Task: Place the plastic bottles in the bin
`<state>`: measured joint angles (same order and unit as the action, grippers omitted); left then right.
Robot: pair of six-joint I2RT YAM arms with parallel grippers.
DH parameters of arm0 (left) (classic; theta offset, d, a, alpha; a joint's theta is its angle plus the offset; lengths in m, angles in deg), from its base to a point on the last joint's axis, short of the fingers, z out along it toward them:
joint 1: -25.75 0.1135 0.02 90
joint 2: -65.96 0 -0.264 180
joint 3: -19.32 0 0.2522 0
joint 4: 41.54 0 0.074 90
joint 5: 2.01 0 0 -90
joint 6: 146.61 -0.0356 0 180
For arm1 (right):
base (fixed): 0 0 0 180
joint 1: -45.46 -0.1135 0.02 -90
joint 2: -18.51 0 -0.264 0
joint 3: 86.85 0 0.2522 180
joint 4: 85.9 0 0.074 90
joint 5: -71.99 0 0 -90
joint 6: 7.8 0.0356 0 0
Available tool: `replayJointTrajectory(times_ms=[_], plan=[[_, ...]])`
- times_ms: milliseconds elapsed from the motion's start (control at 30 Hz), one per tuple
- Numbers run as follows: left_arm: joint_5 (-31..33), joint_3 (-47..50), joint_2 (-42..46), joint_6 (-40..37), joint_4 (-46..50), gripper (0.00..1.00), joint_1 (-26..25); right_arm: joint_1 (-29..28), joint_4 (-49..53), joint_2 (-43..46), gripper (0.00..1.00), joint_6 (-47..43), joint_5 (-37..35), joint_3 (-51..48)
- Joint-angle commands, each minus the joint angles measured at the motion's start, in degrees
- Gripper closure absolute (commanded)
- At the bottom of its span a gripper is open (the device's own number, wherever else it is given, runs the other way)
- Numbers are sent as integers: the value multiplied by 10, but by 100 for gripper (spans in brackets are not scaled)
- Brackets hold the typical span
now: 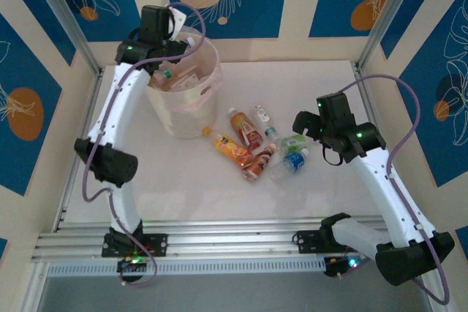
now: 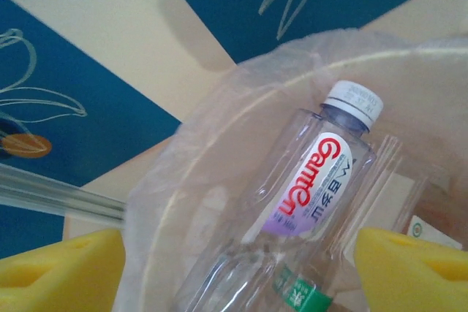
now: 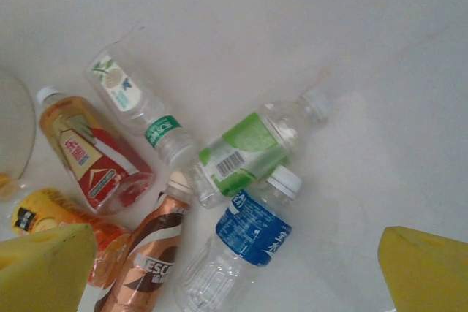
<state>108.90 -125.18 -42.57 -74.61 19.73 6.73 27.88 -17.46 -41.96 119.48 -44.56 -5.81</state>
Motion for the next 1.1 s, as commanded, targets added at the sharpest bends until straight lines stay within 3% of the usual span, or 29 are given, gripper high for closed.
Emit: replayJointTrajectory(times_ms=[0,33,400,733,1067], plan=[[-35,50,103,85,-26,8,-3,26,19,-5,1,37,27,-33],[-51,79,129,103,-39,1,-4,33,14,-5,1,41,40,-46],[-187,447,405,343,-202,1,-4,41,-37,27,0,111,121,-186],[-124,616,551,436,-246,0,-3,21,-134,3,8,146,185,-264],[-111,644,541,449,-250,0,-4,-5,-174,-43,8,148,182,-269]])
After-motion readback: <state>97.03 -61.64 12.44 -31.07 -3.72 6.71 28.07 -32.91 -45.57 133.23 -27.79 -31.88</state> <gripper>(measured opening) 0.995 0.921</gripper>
